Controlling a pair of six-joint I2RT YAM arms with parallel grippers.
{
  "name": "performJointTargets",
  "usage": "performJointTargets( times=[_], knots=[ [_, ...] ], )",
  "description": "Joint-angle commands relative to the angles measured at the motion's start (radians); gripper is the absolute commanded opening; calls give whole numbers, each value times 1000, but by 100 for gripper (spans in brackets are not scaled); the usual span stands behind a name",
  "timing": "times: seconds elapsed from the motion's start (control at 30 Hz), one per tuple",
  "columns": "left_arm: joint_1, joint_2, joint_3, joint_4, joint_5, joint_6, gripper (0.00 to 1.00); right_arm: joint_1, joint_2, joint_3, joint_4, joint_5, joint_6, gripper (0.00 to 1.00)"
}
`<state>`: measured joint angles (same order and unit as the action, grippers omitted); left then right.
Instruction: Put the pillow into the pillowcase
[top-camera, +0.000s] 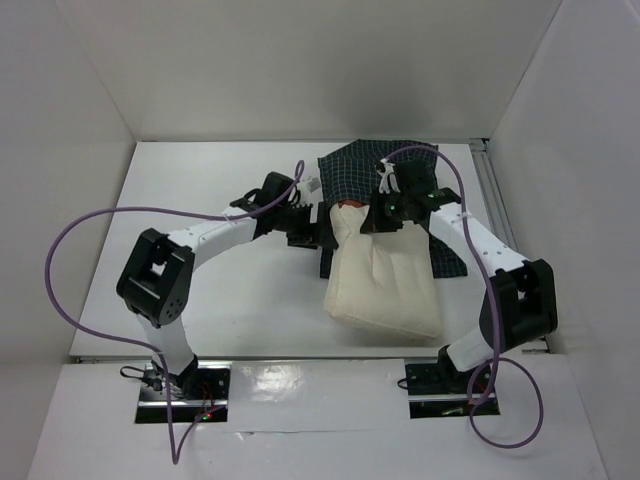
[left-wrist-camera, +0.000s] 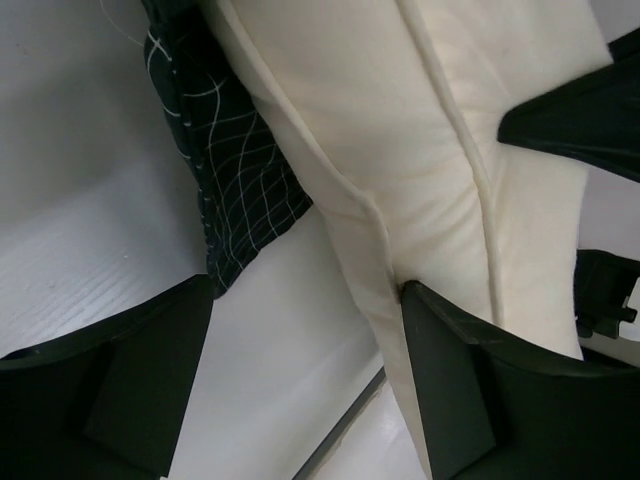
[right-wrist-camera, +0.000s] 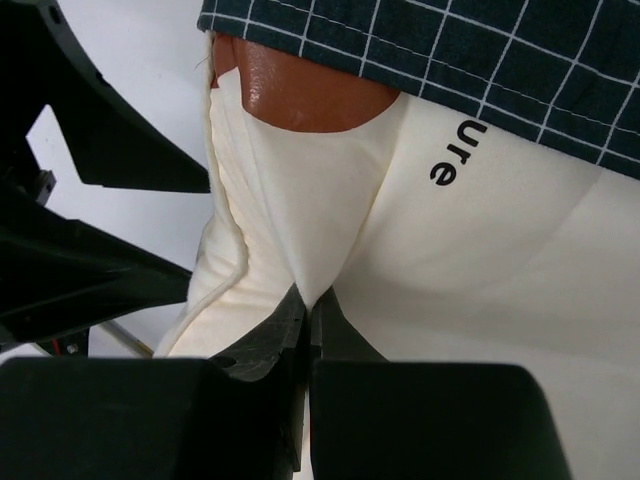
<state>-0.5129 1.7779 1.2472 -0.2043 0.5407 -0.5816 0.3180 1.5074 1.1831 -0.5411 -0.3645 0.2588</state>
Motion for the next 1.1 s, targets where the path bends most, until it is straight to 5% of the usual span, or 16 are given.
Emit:
performJointTargets(
  times=[0.0, 0.17, 0.4, 0.6, 0.67, 0.83, 1.07],
  knots=[
    [-21, 25, -17, 74, -36, -24, 87, -14, -67, 18, 26, -103, -12, 0],
    [-21, -18, -104, 146, -111, -34, 85, -33, -98, 18, 17, -116, -23, 0],
    [-41, 37, -108, 195, -105, -24, 99, -53, -107, 18, 17, -166, -23, 0],
    [-52, 46, -94, 247, -94, -24, 77, -63, -116, 27, 4, -175, -23, 0],
    [-52, 37, -94, 256, -85, -14, 77, -72, -116, 36, 4, -175, -32, 0],
    [-52, -20, -147, 316, -53, -23, 100, -82, -127, 36, -7, -185, -32, 0],
    [-42, -38, -161, 352, -15, -23, 93, -82, -136, 36, -7, -215, -32, 0]
  ],
)
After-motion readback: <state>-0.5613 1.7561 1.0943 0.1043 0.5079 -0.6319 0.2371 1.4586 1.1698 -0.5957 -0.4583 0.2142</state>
